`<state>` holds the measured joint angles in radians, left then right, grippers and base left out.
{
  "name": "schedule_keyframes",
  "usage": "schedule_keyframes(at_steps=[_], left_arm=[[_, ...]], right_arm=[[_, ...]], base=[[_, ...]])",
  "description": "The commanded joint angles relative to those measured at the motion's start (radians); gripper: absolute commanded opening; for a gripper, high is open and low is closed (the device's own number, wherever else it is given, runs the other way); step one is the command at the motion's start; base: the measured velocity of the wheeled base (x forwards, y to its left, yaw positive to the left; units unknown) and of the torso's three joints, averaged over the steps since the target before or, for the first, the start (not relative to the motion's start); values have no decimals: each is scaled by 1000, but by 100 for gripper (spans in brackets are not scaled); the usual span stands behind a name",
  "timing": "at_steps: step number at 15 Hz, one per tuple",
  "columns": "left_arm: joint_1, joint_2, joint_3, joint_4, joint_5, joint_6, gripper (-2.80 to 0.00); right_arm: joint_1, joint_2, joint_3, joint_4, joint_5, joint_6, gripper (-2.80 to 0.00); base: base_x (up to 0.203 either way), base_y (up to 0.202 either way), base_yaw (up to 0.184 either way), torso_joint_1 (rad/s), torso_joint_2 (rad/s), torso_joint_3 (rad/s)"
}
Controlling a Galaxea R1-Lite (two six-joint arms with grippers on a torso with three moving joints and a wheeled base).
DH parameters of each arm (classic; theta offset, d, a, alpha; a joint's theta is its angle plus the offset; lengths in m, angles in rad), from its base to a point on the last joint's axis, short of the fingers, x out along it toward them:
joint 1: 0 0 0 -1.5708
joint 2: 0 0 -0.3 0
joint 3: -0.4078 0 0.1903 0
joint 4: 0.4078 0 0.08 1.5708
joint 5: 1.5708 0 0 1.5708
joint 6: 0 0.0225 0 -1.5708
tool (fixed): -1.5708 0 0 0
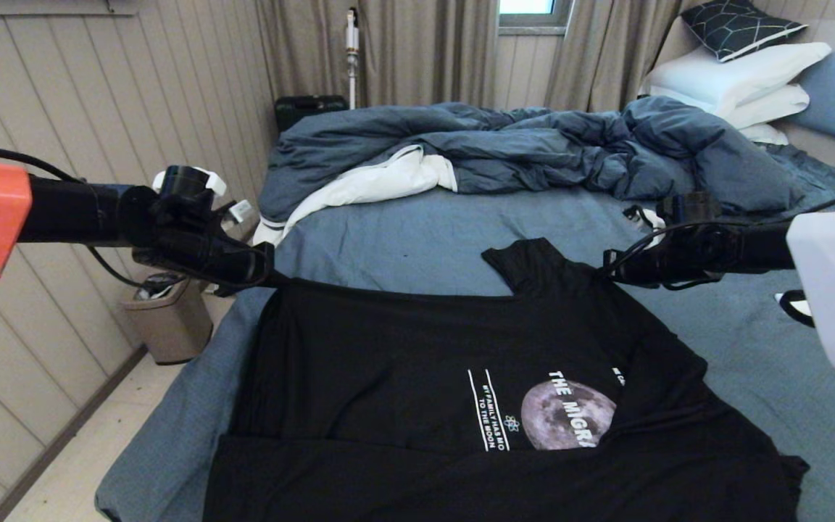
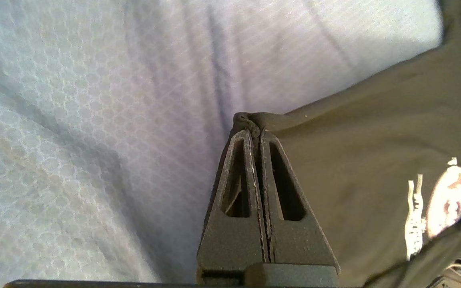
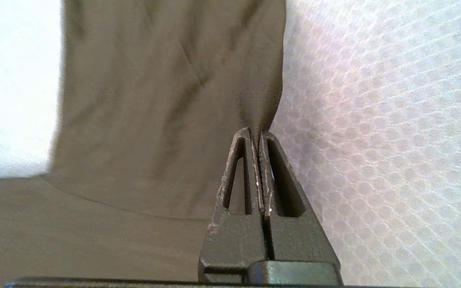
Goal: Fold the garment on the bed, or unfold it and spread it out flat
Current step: Fold the black T-shirt
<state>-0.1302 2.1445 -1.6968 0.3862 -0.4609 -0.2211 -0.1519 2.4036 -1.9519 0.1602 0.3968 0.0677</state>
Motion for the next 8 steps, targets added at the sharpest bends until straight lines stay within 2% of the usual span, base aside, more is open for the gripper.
schedule_keyframes(at_steps=[1,8], left_arm=[[0,-50,7,5,-2,-1,-280],[1,-228,155,4,2,5,-280]], right_arm=[[-2,-56,7,2,2,14,-280],[-30,-303,218,-2,8,10,-280]], base=[[0,0,0,0,0,0],[0,0,0,0,0,0]])
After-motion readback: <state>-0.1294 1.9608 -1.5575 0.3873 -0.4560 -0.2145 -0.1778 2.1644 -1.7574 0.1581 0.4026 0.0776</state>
